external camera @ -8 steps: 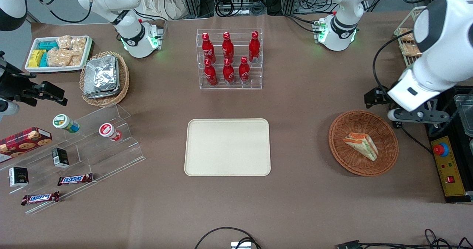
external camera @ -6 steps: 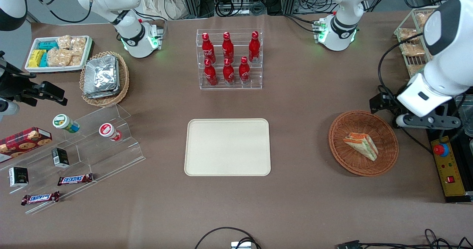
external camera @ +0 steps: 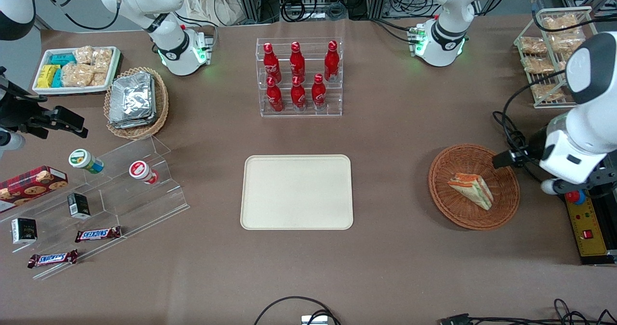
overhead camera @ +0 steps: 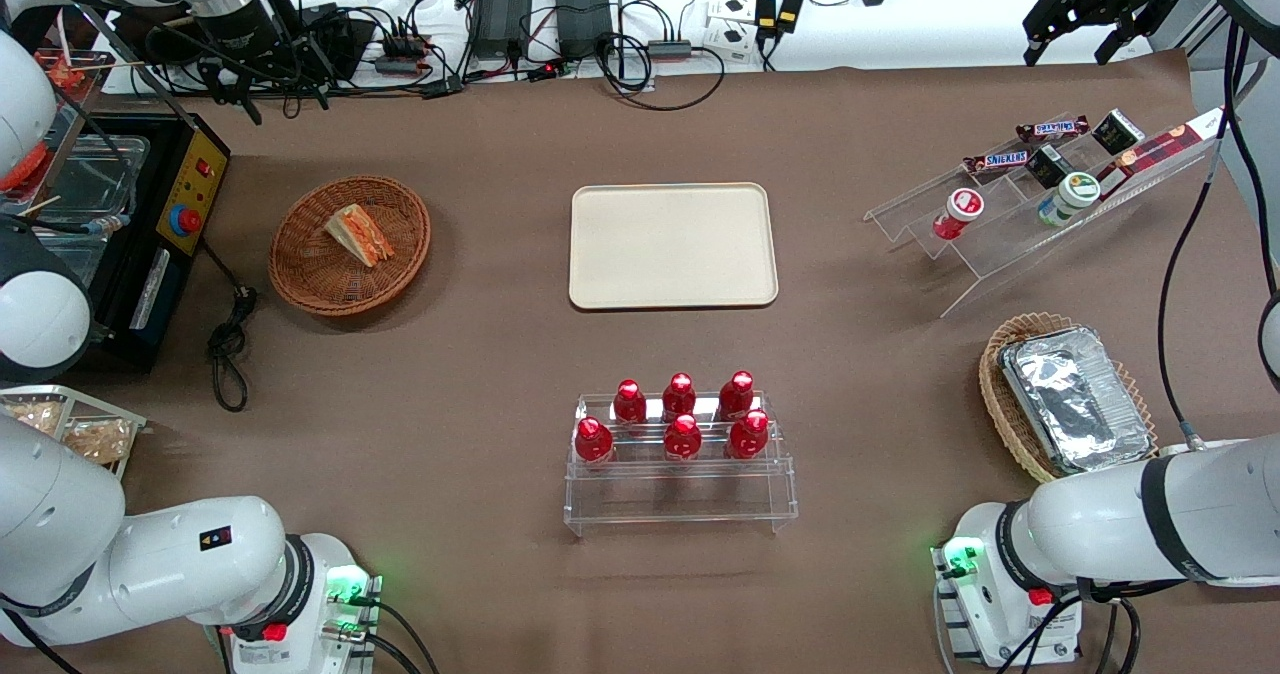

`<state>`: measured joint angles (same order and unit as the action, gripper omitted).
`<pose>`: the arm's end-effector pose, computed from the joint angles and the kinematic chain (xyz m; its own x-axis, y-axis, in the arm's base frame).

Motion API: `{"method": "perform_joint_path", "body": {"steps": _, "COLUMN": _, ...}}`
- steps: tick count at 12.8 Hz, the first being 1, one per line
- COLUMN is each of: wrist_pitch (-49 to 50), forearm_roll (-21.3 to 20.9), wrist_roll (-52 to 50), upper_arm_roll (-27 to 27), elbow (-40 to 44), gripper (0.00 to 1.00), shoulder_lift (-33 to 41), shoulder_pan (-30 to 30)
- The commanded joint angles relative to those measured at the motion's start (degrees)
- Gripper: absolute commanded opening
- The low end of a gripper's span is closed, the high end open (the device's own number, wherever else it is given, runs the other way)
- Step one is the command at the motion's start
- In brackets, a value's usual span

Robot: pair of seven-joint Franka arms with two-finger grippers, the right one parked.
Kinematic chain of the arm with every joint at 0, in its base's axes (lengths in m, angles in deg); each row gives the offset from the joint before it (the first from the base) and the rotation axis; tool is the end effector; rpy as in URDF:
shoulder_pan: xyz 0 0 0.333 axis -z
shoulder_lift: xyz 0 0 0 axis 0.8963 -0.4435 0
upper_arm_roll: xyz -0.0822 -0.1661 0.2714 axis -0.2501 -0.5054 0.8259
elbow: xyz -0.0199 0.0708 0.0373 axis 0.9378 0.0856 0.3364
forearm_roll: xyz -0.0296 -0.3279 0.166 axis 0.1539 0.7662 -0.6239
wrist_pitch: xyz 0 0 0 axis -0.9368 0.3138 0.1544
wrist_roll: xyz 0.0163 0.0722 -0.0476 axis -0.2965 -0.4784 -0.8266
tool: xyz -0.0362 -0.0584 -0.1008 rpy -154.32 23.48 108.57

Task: Place sandwich from basket to tray
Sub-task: 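Move the left gripper over the wicker basket and lower toward the sandwich, then close the left gripper on the wrapped sandwich and lift it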

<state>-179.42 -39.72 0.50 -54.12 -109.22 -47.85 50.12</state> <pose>0.5950 -0.0183 0.5061 0.9039 0.4114 -0.1171 0.4098 -0.9114 -0.0383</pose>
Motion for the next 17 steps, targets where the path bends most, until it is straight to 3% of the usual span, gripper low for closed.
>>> {"method": "perform_joint_path", "body": {"steps": 1, "wrist_pitch": -6.55, "forearm_roll": -0.15, "wrist_roll": -15.31, "upper_arm_roll": -0.08, "elbow": -7.82, "gripper": 1.00, "shoulder_lift": 0.86, "shoulder_pan": -1.22}}
{"method": "perform_joint_path", "body": {"steps": 5, "wrist_pitch": -21.76, "forearm_roll": -1.38, "wrist_roll": -28.07, "upper_arm_roll": 0.01, "elbow": -21.81, "gripper": 1.00, "shoulder_lift": 2.27, "shoulder_pan": -1.57}}
{"method": "perform_joint_path", "body": {"steps": 8, "wrist_pitch": -27.94, "forearm_roll": -1.56, "wrist_roll": -29.14, "upper_arm_roll": 0.01, "elbow": -28.41, "gripper": 1.00, "shoulder_lift": 2.45, "shoulder_pan": -1.57}}
{"method": "perform_joint_path", "body": {"steps": 12, "wrist_pitch": -38.12, "forearm_roll": -3.67, "wrist_roll": -29.06, "upper_arm_roll": 2.28, "elbow": -34.66, "gripper": 1.00, "shoulder_lift": 1.49, "shoulder_pan": -2.54}}
{"method": "perform_joint_path", "body": {"steps": 17, "wrist_pitch": -44.30, "forearm_roll": -3.50, "wrist_roll": -29.23, "upper_arm_roll": 3.08, "elbow": -33.71, "gripper": 1.00, "shoulder_lift": -2.47, "shoulder_pan": -2.45}}
